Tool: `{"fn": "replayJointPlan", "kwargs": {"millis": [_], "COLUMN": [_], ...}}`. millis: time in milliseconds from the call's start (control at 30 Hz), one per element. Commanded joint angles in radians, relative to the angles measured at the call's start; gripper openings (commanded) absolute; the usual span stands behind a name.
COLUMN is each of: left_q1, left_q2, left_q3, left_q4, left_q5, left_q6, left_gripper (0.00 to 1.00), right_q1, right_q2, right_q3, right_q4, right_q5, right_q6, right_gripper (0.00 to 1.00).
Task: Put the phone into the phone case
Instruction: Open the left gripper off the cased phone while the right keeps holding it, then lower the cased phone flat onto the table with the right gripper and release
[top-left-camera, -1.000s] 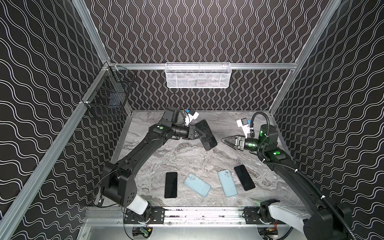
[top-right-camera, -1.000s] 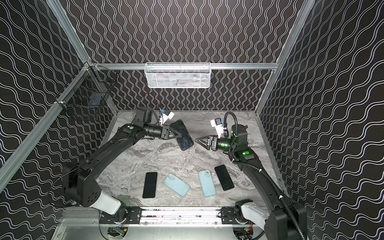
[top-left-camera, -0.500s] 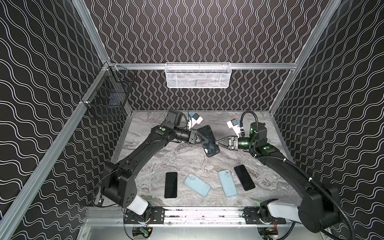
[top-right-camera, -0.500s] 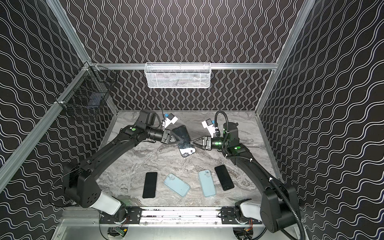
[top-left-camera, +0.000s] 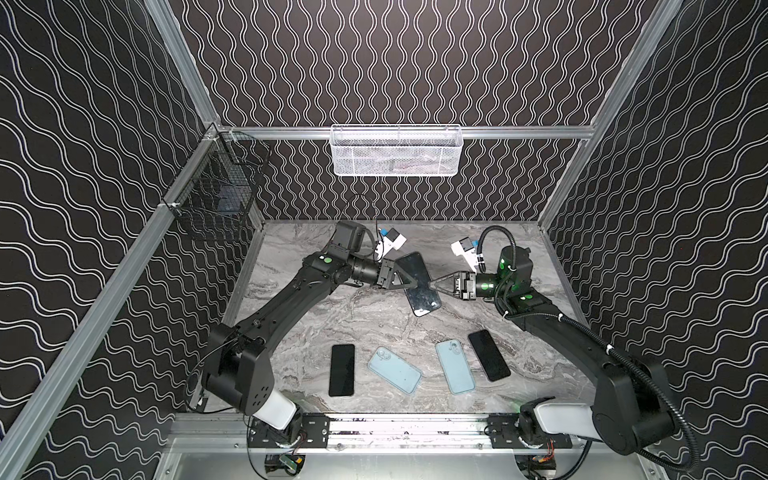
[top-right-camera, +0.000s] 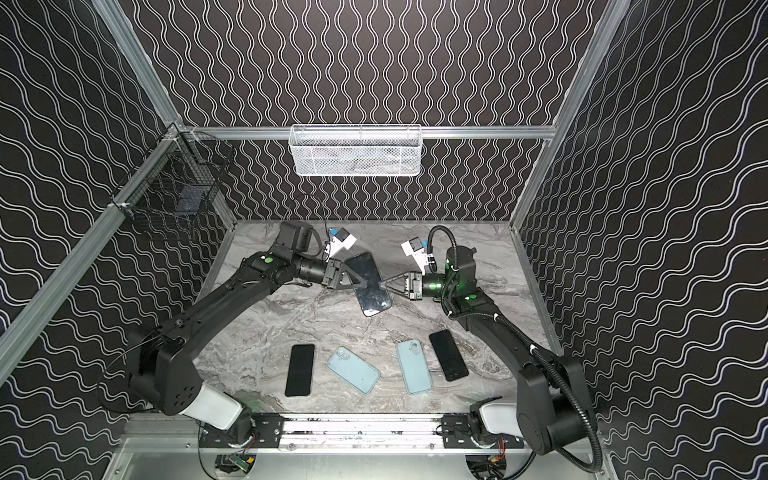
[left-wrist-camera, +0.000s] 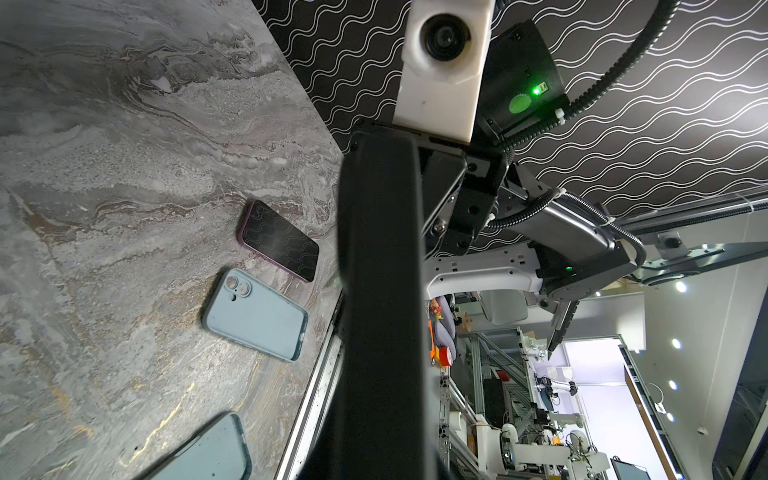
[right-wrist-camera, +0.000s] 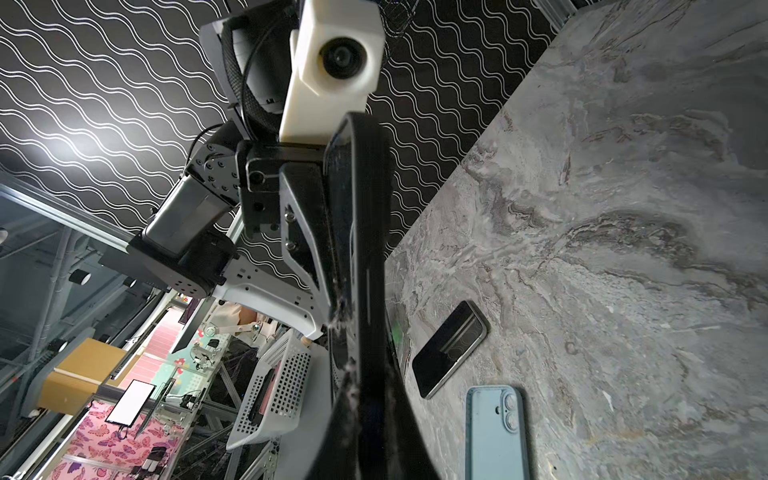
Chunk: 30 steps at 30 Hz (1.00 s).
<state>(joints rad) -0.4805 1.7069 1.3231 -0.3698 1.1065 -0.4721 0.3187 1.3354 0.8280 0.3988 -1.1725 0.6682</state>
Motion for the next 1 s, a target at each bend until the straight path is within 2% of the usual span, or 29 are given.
{"fn": "replayJointPlan", "kwargs": {"millis": [0,67,167,300,433,533,600,767,967], "left_q1": [-0.009,-0.005,0.009,0.064,0.121,0.131,0.131,0.131,0.131], "left_q2": [0.008,0.008,0.000,-0.060,-0.118,-0.150,-0.164,-0.176,-0.200], "left_q3": [-0.001,-0.002,0.004,-0.026,-0.061,-0.075,-0.079,-0.079,-0.133], "left_q4": [0.086,0.085,0.066,0.036,-0.042,-0.083,-0.092,-0.107,-0.058], "left_q5": [-0.018,-0.048,-0.114,-0.315,-0.529,-0.629,-0.645,-0.647,-0.613], "left_q6": [-0.023,-0.031,-0.031,-0.063,-0.053,-0.015,0.002,0.035,0.010], "left_gripper": [0.20,0.42,0.62,0.84,0.88,0.88,0.88,0.88,0.88], "right_q1": [0.010,0.004,-0.014,-0.075,-0.138,-0.154,-0.173,-0.205,-0.208], "right_q2": [0.001,-0.003,0.001,0.010,0.014,0.044,0.072,0.174,0.322], "right_q3": [0.006,0.019,0.055,0.089,0.118,0.162,0.194,0.257,0.392], "right_q4": [0.056,-0.002,-0.148,-0.308,-0.519,-0.690,-0.750,-0.859,-1.075], "right_q5": [0.040,0.081,0.157,0.219,0.390,0.564,0.641,0.740,0.859], "right_q6": [0.034,0.017,-0.031,-0.072,-0.176,-0.287,-0.311,-0.380,-0.462], "right_gripper": [0.00,0.00,0.00,0.00,0.00,0.00,0.00,0.00,0.00]}}
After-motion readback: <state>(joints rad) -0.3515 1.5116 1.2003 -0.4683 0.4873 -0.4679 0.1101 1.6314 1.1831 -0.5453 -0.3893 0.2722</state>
